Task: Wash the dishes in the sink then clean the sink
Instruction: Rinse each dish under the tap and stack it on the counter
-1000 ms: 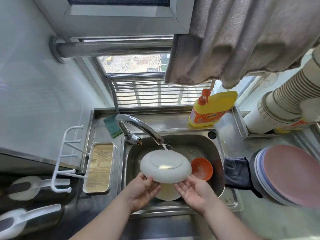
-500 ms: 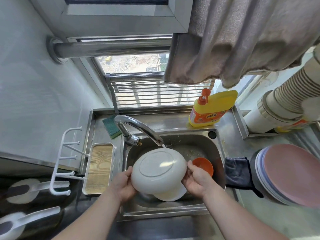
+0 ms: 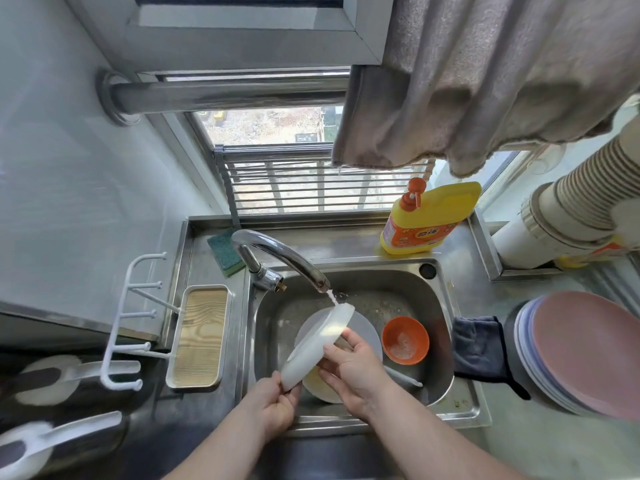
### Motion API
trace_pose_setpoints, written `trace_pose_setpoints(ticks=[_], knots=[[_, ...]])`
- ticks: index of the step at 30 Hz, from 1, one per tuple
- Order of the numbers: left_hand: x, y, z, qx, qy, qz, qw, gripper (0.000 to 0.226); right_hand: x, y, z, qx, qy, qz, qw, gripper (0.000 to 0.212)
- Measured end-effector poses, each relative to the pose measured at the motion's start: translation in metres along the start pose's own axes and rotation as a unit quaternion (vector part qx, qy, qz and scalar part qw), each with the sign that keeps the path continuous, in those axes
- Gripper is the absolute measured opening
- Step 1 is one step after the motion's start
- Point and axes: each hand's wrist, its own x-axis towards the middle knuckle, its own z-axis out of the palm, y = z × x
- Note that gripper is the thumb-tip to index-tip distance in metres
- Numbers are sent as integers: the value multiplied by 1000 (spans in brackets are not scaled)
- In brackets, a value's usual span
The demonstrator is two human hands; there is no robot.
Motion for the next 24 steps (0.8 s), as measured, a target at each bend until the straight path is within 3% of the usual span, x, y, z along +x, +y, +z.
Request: trace_pose_setpoints(ticks=[6,10,15,20,24], knots=[[13,6,-13,102,27,-27,994,30,-5,20,6,-117,-9,-43,992,20],[7,12,-10,157,-29,-63,985,35,-16,30,-4,-181,-54,-97,977,24],[-1,20,-2,203,-59,-48,976,32,-28,29,-50,-260,-67,-117,956,32],[-4,26,4,214,-36,-21,976,29,-31,24,-92,-206,-58,-92,973,44],[-9,21,12,240,-59,-26,969,25,-33,15,-116,-136,-33,-34,990,40]])
